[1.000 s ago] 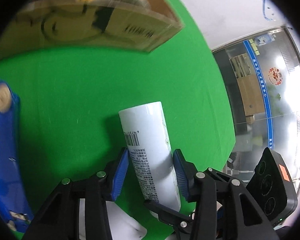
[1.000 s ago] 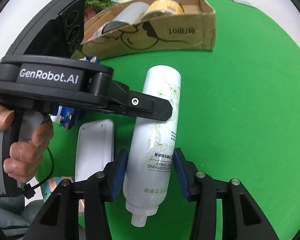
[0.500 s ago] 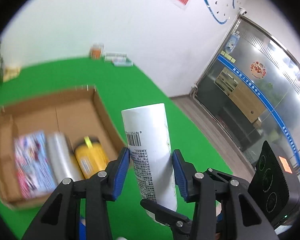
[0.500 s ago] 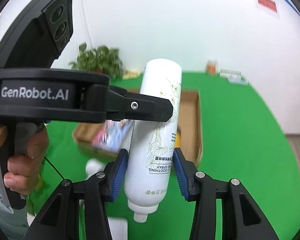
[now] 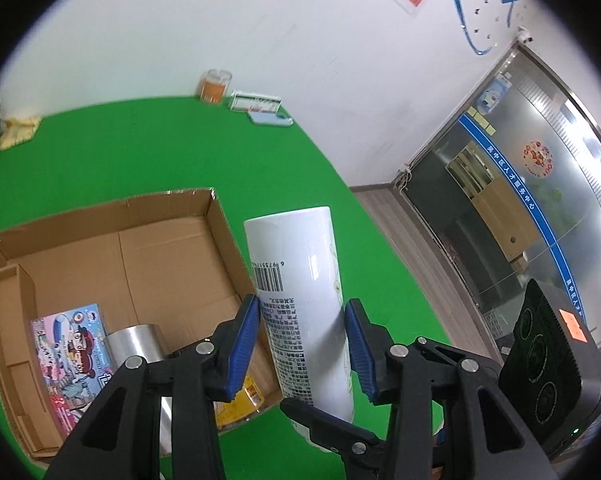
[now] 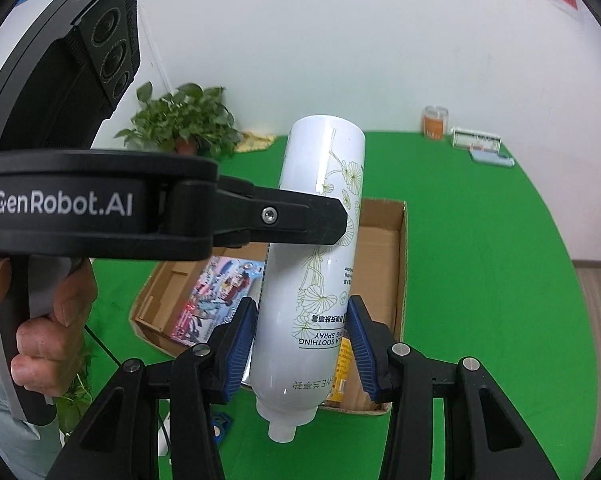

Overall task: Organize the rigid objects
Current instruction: 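Lift the spray bottle upright and carry it over the large box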

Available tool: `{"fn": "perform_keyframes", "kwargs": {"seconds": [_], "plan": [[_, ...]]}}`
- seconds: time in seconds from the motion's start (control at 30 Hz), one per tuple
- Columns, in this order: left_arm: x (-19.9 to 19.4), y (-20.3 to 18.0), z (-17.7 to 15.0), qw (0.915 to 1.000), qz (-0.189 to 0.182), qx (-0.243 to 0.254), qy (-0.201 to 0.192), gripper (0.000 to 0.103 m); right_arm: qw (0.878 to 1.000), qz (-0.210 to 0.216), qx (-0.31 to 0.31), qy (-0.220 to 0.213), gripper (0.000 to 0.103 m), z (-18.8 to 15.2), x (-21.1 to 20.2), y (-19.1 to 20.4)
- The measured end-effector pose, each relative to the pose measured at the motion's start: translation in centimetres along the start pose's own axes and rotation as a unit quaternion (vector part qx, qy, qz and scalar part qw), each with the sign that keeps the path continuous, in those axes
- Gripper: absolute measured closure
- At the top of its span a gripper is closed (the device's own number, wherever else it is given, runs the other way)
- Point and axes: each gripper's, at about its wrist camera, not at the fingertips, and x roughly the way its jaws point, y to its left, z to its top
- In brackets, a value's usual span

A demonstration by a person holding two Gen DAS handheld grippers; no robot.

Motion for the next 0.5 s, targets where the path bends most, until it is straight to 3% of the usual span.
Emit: {"fn": "perform_keyframes", "kwargs": {"seconds": [0.23, 0.5], "plan": [[5.8, 4.3, 0.1, 0.9982, -0.015, -0.033, 0.047, 0.061, 0.999, -0.004, 0.016, 0.05, 0.06, -2.3, 7.3, -1.8], [12.9, 8.4, -1.0, 0.9901, -0.04, -0.08, 0.108, 0.061, 0.993, -0.016, 0.033, 0.112, 0.06, -5.8, 15.5, -5.7]]}}
